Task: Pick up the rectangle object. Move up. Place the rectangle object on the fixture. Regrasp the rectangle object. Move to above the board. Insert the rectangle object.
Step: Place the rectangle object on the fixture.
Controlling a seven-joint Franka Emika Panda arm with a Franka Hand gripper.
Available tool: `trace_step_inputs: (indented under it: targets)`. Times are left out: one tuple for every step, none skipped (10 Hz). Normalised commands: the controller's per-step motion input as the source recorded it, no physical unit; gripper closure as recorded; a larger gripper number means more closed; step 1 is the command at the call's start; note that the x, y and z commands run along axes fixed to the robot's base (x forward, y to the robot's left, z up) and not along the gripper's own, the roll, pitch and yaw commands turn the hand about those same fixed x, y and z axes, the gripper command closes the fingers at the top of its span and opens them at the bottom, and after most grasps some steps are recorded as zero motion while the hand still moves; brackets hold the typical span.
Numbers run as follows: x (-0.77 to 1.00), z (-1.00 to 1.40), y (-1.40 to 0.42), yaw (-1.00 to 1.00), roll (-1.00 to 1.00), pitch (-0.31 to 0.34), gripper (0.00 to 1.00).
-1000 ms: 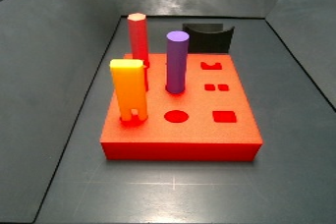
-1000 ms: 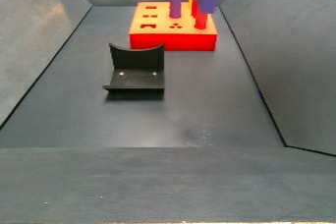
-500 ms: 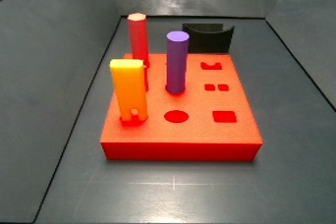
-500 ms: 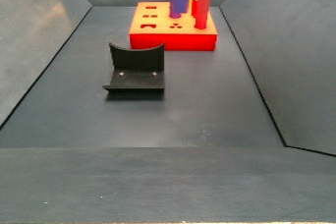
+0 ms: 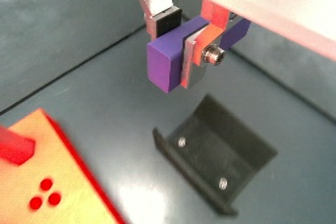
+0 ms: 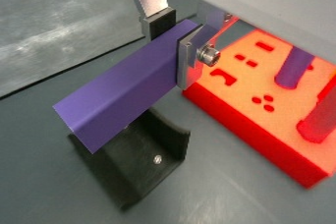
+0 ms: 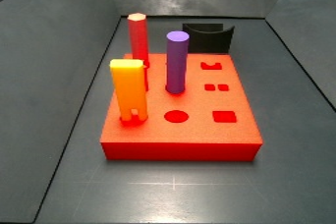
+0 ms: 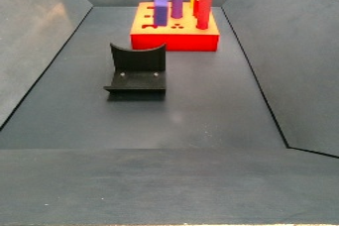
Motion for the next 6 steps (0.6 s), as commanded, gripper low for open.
trace_step_inputs:
  targets:
    - [0.77, -0.04, 0.02, -0.11, -1.0, 0.084, 1.0]
    - [0.69, -0.03, 0.04, -0.12, -1.0, 0.094, 1.0]
    - [0.6, -0.03, 0.04, -0.12, -1.0, 0.099, 1.0]
    - [0.53, -0.03, 0.04, -0.13, -1.0, 0.103, 1.0]
    - [0.46, -0.02, 0.05, -0.14, -1.0, 0.109, 1.0]
    - [0.37, -0.02, 0.05, -0.16, -1.0, 0.113, 1.0]
